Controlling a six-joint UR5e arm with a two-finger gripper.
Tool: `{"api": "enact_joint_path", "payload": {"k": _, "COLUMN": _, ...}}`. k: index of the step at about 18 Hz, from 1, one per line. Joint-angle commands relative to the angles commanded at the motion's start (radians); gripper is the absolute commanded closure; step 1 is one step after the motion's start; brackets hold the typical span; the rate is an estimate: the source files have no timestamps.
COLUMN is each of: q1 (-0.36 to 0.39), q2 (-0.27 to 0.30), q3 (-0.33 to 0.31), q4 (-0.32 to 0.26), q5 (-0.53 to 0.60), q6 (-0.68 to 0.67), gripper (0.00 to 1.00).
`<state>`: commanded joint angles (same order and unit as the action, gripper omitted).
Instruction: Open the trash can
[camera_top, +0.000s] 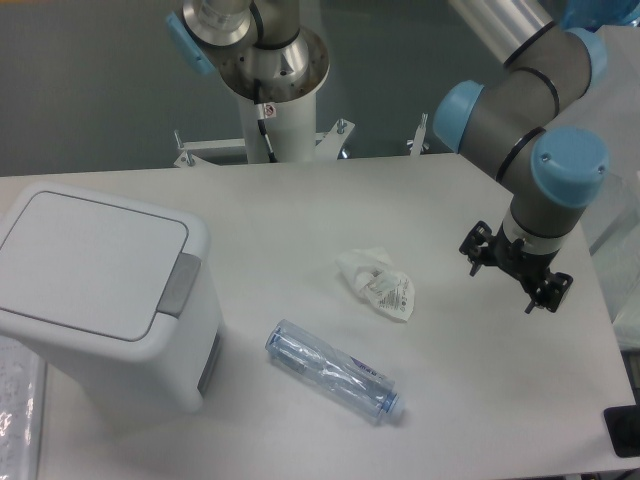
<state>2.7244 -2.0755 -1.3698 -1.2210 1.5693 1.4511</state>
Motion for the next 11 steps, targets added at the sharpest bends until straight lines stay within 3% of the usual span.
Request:
{"api": "enact_joint_path", "payload": {"k": 8, "q1": -0.023, "q2": 0.005, "q3": -0.005, "q4": -0.003, "q5": -0.023, "q6": -0.021, "gripper": 0.0}}
{"api": "enact_joint_path", "payload": {"k": 11, "q1": -0.043, "q2": 0.026, "q3": 0.0, "q4": -0.024, "q5": -0.066, "q6": -0.11, "gripper": 0.0}}
